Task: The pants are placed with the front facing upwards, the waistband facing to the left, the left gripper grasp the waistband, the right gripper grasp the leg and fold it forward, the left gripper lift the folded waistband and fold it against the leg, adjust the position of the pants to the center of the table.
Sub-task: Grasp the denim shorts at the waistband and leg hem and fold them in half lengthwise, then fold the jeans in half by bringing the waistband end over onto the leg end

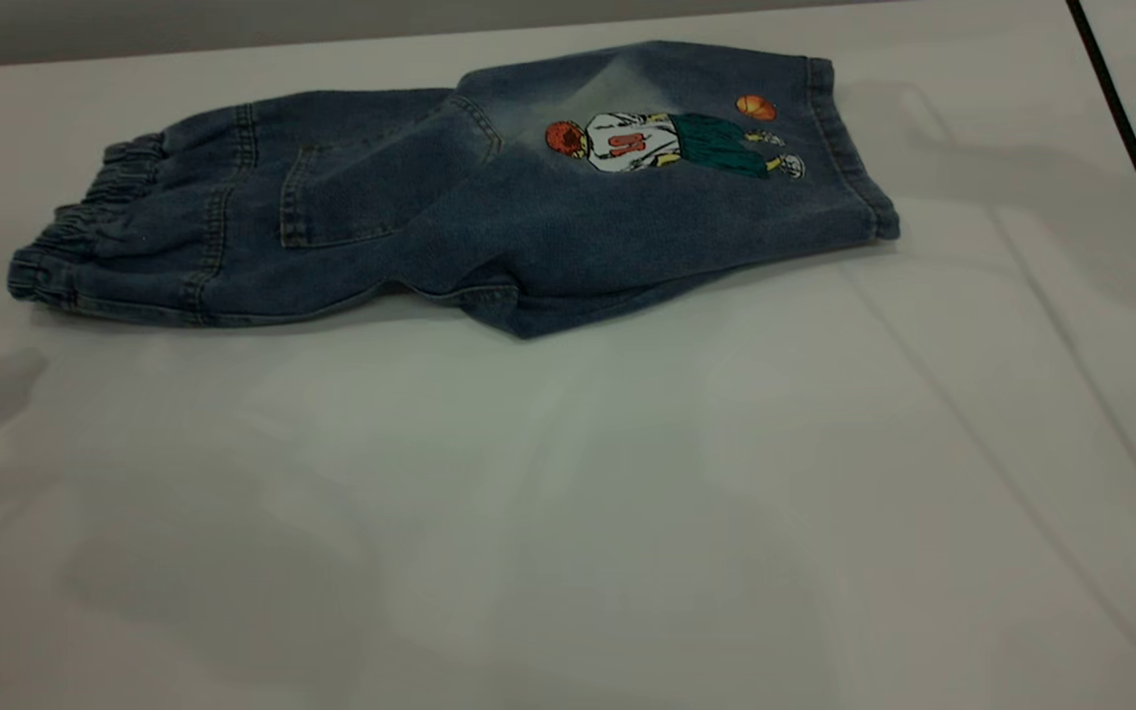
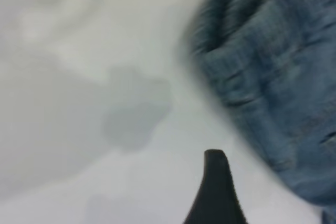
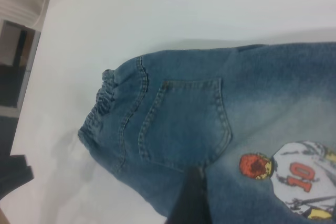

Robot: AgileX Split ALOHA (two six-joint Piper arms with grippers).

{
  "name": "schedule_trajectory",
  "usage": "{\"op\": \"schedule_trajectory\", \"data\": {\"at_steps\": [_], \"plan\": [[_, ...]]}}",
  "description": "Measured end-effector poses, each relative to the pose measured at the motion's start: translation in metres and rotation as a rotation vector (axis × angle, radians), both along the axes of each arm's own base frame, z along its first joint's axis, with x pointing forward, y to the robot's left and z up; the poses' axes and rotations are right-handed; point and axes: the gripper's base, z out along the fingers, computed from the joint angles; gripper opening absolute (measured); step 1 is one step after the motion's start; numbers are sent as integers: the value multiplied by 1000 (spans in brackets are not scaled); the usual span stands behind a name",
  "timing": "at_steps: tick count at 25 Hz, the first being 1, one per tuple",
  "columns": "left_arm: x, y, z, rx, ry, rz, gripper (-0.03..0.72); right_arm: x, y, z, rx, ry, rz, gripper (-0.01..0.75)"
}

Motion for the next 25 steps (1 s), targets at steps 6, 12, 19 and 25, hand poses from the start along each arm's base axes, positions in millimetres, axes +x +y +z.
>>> {"op": "schedule_trajectory", "data": {"at_steps": [6,12,19,25], "plan": [[31,3,-19,-106,12,-126,491,-1,1,0,2,7,15,560],[57,5,-26,-201,33,-268,491,-2,1,0,2,8,15,560],[48,10,-28,-187,227,-263,491,-1,1,0,-3,-2,12,560],[52,20,-32,-116,220,-166,487,-1,1,-1,-7,-10,16,560]]}}
